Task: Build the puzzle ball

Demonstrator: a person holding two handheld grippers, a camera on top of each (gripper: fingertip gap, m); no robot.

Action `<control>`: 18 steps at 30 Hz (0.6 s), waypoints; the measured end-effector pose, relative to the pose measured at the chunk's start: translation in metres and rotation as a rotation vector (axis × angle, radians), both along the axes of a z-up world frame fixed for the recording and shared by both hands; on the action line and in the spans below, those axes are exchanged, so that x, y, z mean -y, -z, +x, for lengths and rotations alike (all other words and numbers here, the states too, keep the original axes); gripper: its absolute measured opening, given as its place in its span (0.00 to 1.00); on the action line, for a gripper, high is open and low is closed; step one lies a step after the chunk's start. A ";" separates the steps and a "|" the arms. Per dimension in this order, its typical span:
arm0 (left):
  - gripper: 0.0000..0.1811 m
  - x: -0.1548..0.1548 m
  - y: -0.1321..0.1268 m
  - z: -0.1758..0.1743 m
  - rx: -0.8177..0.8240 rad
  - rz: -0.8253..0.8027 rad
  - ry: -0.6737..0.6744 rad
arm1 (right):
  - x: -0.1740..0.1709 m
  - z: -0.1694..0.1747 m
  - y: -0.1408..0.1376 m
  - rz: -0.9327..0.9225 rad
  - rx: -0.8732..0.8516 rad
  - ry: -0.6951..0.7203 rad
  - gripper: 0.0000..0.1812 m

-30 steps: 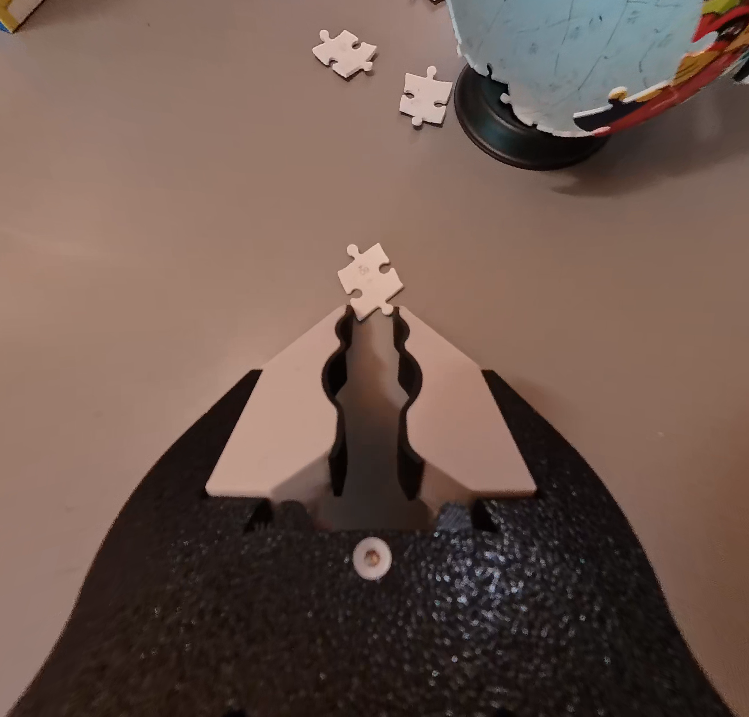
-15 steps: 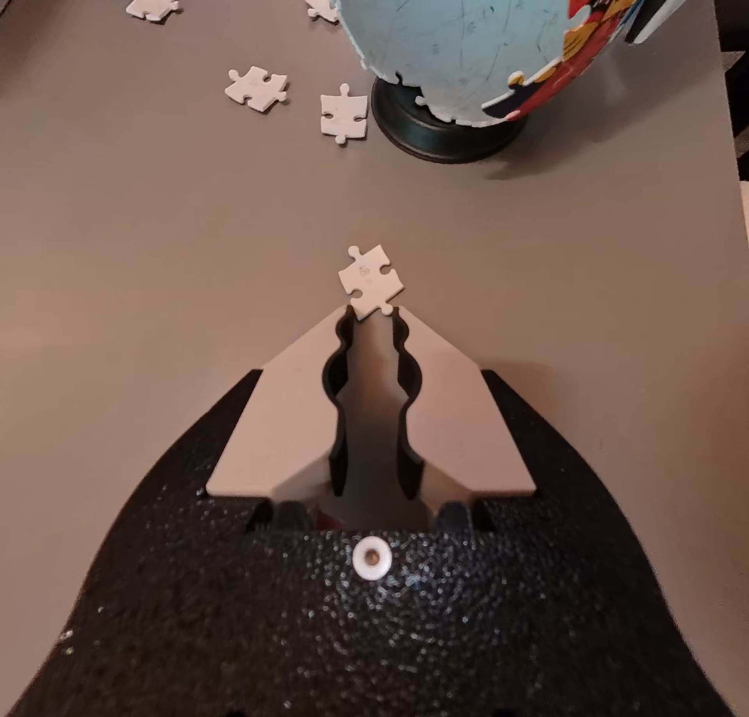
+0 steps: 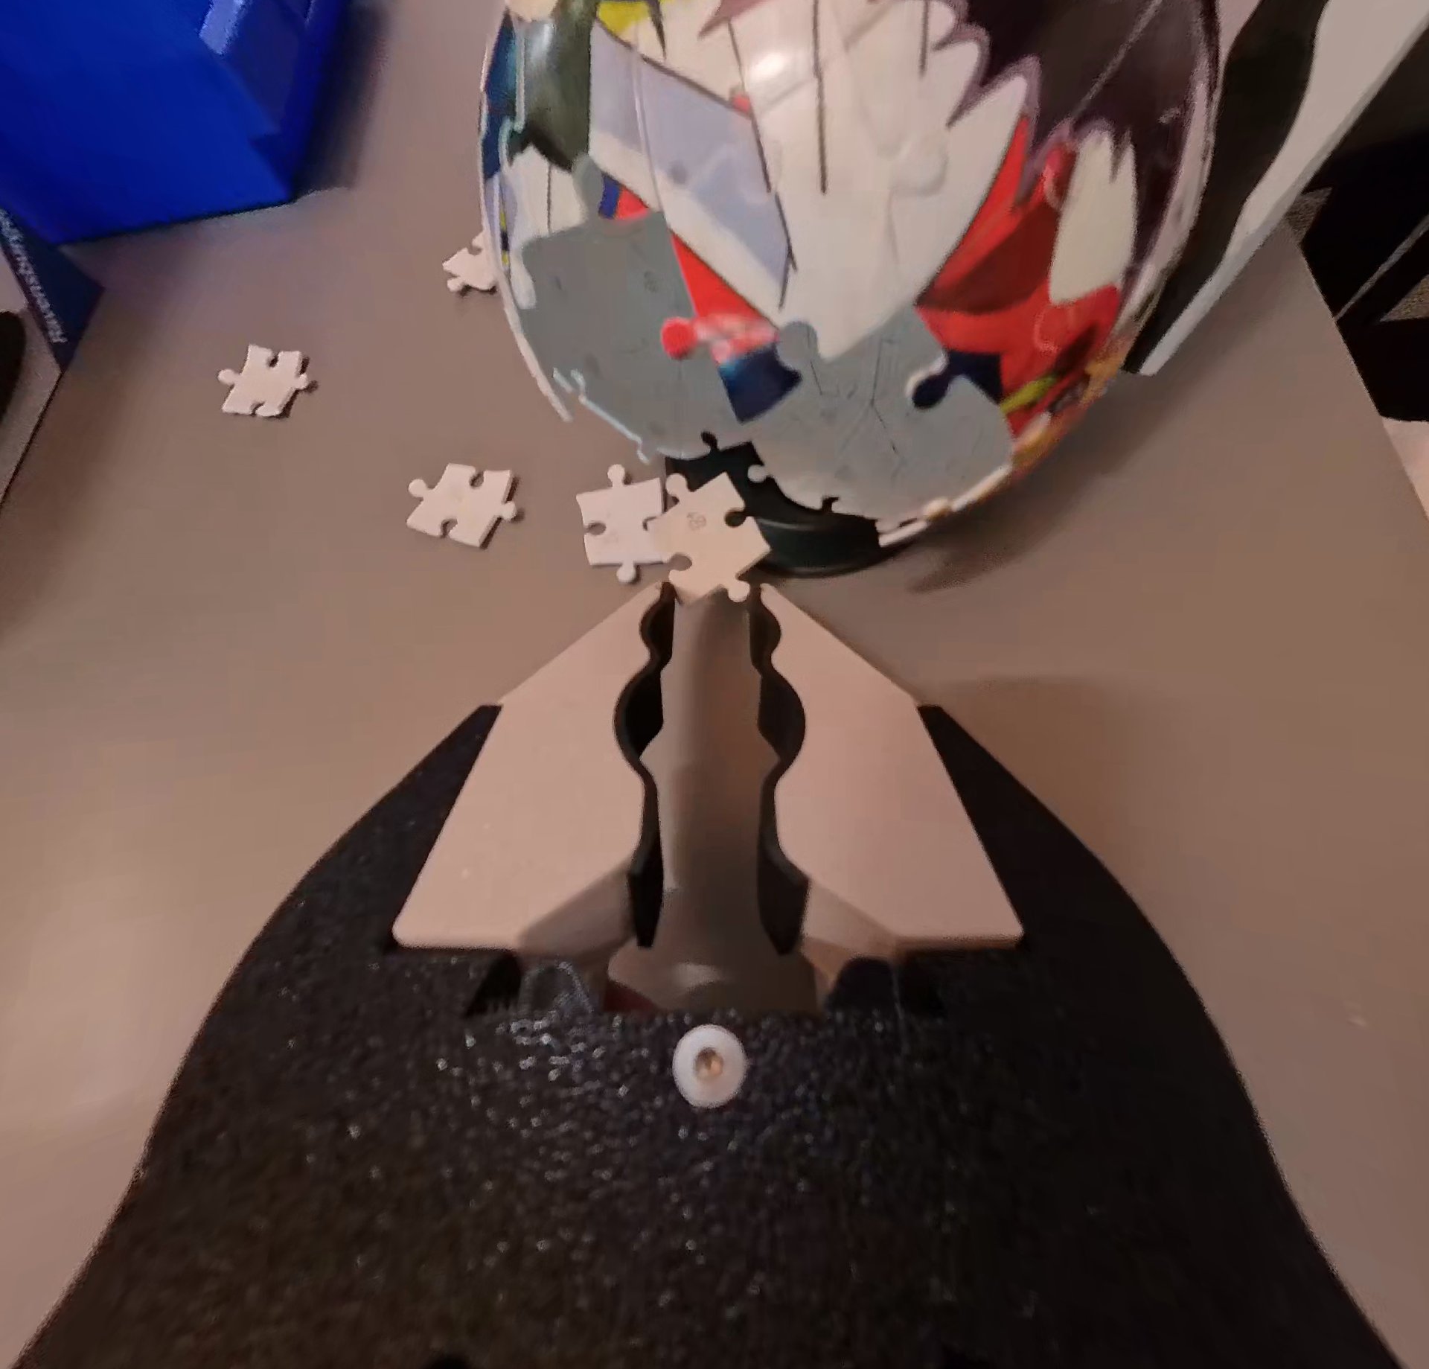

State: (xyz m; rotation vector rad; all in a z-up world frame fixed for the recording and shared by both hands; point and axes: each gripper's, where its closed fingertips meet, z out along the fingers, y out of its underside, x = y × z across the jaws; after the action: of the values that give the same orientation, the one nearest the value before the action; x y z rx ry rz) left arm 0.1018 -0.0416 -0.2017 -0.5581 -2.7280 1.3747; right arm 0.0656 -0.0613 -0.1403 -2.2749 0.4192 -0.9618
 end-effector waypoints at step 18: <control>0.09 0.021 0.007 -0.011 -0.003 0.063 0.101 | 0.002 -0.001 0.000 0.022 -0.007 0.001 0.71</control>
State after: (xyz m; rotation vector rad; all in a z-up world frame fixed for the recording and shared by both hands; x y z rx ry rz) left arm 0.0905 -0.0626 -0.2087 -0.6785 -2.6893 1.2621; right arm 0.0641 -0.0635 -0.1403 -2.2588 0.4315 -0.9459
